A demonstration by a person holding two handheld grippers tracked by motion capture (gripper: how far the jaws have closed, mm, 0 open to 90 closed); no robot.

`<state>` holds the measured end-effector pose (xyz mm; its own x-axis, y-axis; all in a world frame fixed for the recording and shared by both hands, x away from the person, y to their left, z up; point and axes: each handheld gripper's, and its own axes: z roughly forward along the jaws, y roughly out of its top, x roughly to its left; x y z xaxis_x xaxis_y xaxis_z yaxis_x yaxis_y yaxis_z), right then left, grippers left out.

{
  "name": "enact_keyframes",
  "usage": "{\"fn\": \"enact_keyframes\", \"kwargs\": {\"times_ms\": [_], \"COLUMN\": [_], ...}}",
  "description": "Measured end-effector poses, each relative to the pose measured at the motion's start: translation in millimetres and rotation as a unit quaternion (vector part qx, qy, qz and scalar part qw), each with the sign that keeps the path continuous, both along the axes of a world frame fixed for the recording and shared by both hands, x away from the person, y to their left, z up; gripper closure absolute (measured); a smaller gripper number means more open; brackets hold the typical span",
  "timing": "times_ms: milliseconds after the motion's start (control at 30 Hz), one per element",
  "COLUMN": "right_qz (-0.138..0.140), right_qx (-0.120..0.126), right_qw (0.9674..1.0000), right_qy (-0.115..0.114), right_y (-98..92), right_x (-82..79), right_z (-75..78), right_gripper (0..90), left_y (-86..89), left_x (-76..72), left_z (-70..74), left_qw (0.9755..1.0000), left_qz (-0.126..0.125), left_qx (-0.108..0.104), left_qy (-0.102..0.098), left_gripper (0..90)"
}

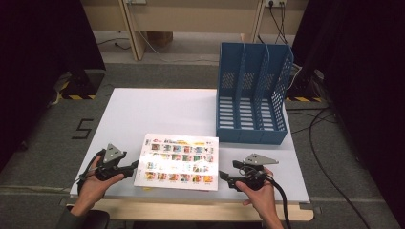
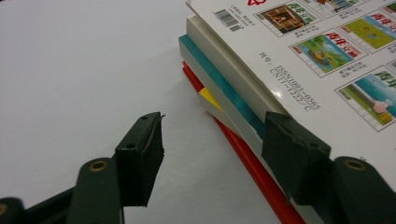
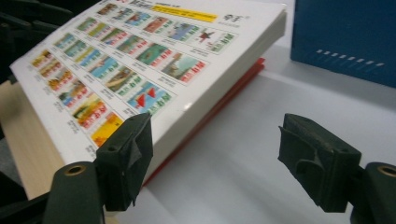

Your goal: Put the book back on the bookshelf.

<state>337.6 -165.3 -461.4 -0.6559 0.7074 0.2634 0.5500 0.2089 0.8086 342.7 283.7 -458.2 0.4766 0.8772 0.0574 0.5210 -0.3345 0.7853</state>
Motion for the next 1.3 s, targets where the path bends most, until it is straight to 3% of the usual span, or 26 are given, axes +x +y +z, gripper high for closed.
{"fn": "enact_keyframes", "kwargs": {"times_ms": [100,133,267,467,567,633,667,700,767,800,833,900,1033,1200,1267,1300], "right_qz": [0.004,0.011,0.014,0.032,0.037,0.050,0.056,0.056,0.061,0.061,0.058,0.057,0.055,0.047,0.049,0.048], "right_qx": [0.013,0.031,0.042,0.074,0.077,0.080,0.089,0.089,0.098,0.098,0.102,0.104,0.111,0.143,0.152,0.167], "right_qw": [0.9999,0.9993,0.9986,0.9940,0.9930,0.9912,0.9891,0.9891,0.9862,0.9862,0.9857,0.9854,0.9853,0.9844,0.9846,0.9828], "right_qy": [0.009,0.019,0.029,0.073,0.081,0.092,0.104,0.104,0.119,0.119,0.121,0.122,0.118,0.090,0.070,0.061], "right_y": [2.3,3.4,5.6,13.3,14.9,16.6,18.9,18.9,19.8,19.8,17.5,16.6,15.0,13.0,14.6,16.4], "right_x": [-0.6,-0.1,0.2,-0.1,-0.5,-0.3,-0.1,-0.1,0.3,0.3,1.2,1.6,1.6,-1.1,-2.0,-2.1], "right_z": [-1.2,-2.4,-4.6,-15.2,-18.5,-21.7,-24.5,-24.5,-27.6,-27.6,-26.4,-26.3,-24.5,-11.2,-1.2,6.6], "right_gripper": [25.2,24.7,23.1,16.1,15.9,16.8,20.3,20.3,24.5,24.5,28.3,28.8,32.1,36.9,37.3,39.1], "left_y": [-2.4,-3.9,-6.0,-12.8,-15.0,-15.0,-14.4,-13.6,-10.4,-8.2,-5.6,-6.0,-9.9,-10.3,-12.2,-15.4], "left_x": [-1.9,-3.1,-7.5,-16.8,-19.0,-19.0,-18.2,-16.7,-13.9,-13.2,-13.0,-13.3,-13.6,-15.9,-17.7,-19.5], "left_z": [0.3,1.2,2.4,3.1,3.2,3.0,2.8,2.4,1.4,1.8,4.3,5.0,3.4,3.4,3.8,3.0], "left_qw": [1.0000,1.0000,0.9999,0.9991,0.9988,0.9987,0.9989,0.9990,0.9997,0.9998,0.9992,0.9990,0.9989,0.9989,0.9989,0.9983], "left_qz": [-0.003,-0.003,-0.011,-0.039,-0.045,-0.047,-0.044,-0.041,-0.025,-0.015,-0.013,-0.019,-0.035,-0.037,-0.037,-0.045], "left_qx": [0.003,0.009,0.005,0.009,0.011,0.012,0.014,0.014,0.002,-0.009,-0.037,-0.041,-0.029,-0.027,-0.026,-0.037], "left_qy": [0.001,0.001,0.005,0.015,0.014,0.014,0.012,0.010,0.003,-0.002,-0.001,0.000,0.014,0.011,0.006,0.008], "left_gripper": [44.3,44.5,46.0,33.4,34.5,32.7,26.4,26.4,18.6,18.6,17.3,17.3,17.8,23.2,29.0,36.9]}}
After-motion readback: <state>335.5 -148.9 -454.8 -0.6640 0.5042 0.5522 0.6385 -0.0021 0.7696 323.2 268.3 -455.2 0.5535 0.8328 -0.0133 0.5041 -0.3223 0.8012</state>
